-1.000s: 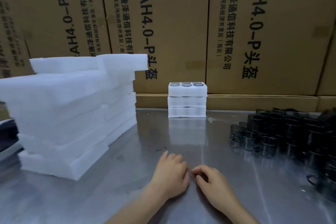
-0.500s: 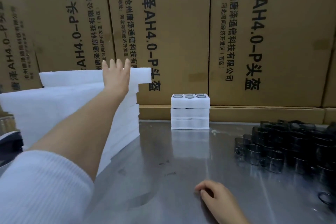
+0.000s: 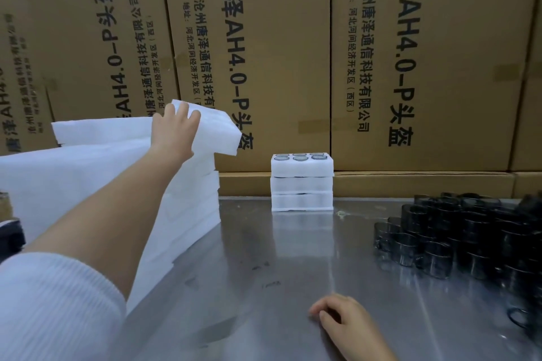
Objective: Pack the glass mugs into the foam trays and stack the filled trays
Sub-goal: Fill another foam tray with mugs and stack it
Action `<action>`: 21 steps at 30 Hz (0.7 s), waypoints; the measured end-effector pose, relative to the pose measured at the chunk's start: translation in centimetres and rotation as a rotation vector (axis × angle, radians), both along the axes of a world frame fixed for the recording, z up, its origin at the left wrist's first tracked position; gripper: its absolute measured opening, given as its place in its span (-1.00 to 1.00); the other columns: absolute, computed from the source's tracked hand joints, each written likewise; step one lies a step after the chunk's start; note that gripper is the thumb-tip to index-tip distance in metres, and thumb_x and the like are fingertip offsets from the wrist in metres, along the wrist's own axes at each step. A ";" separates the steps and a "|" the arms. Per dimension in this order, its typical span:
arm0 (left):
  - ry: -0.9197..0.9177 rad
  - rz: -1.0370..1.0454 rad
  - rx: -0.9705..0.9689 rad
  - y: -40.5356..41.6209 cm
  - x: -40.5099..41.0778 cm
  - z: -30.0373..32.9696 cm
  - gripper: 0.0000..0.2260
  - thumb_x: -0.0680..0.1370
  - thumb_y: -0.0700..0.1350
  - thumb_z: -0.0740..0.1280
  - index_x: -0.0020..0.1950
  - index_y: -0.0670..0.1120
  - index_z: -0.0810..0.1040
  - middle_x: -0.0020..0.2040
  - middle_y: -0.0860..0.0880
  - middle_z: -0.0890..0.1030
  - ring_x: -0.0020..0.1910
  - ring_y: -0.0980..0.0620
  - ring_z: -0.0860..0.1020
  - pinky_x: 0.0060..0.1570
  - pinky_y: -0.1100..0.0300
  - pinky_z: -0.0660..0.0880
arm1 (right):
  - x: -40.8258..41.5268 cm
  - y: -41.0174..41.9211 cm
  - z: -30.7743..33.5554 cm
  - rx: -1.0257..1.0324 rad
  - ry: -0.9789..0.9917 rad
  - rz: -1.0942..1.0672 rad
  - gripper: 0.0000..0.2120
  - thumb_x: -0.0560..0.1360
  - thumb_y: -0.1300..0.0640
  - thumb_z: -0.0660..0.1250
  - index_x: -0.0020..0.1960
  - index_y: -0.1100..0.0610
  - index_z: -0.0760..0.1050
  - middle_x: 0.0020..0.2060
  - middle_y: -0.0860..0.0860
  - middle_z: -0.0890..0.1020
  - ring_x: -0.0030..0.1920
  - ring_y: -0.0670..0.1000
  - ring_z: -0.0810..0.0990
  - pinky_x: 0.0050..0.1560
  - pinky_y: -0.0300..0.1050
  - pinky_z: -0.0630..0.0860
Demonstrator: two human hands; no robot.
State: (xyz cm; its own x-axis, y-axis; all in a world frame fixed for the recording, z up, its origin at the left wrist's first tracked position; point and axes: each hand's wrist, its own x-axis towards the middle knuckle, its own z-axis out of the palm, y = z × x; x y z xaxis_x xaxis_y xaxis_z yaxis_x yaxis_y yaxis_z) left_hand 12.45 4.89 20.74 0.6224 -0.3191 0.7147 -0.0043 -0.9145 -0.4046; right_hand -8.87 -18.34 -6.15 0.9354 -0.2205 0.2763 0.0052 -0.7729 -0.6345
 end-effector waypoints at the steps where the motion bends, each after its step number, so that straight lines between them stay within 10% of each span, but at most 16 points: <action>1: -0.022 0.015 0.004 0.1 0.0 -0.2 -0.54 0.39 -0.08 0.45 0.18 -0.07 0.32 0.09 -0.06 0.38 -0.07 -0.04 0.30 -0.22 0.15 0.26 | 0.0 0.0 -0.1 -0.001 -0.006 -0.001 -0.68 0.48 0.15 0.25 -0.29 -0.26 0.46 -0.15 -0.28 0.58 0.02 -0.25 0.46 0.07 -0.42 0.33; 6: -0.137 -0.069 -0.006 -0.1 -0.5 -0.7 -0.66 0.36 -0.27 0.40 -0.05 -0.11 0.26 -0.19 -0.05 0.33 -0.17 -0.05 0.25 -0.21 0.12 0.22 | 0.2 0.0 -0.1 0.004 -0.014 -0.012 -0.68 0.48 0.15 0.25 -0.30 -0.26 0.46 -0.14 -0.28 0.57 0.02 -0.24 0.45 0.08 -0.39 0.34; 11: -0.226 -0.473 -0.044 -1.5 -3.5 -2.3 -0.63 0.31 -0.31 0.43 0.06 -0.21 0.42 -0.04 -0.19 0.54 0.03 -0.23 0.43 -0.09 -0.07 0.34 | 0.0 -0.2 -0.3 0.057 -0.026 -0.034 -0.69 0.49 0.17 0.25 -0.24 -0.25 0.47 -0.16 -0.24 0.62 0.00 -0.21 0.52 0.07 -0.28 0.42; 21: 0.087 -1.007 -0.293 -1.7 -14.2 -17.9 -0.62 0.44 0.00 0.45 0.07 -0.27 0.57 0.05 -0.20 0.62 0.12 -0.09 0.45 0.01 0.06 0.48 | -1.6 -3.1 2.2 1.091 -0.365 -0.301 -0.84 0.58 0.35 0.14 -0.02 0.18 0.47 -0.29 0.03 0.54 -0.27 -0.05 0.55 -0.32 -0.19 0.41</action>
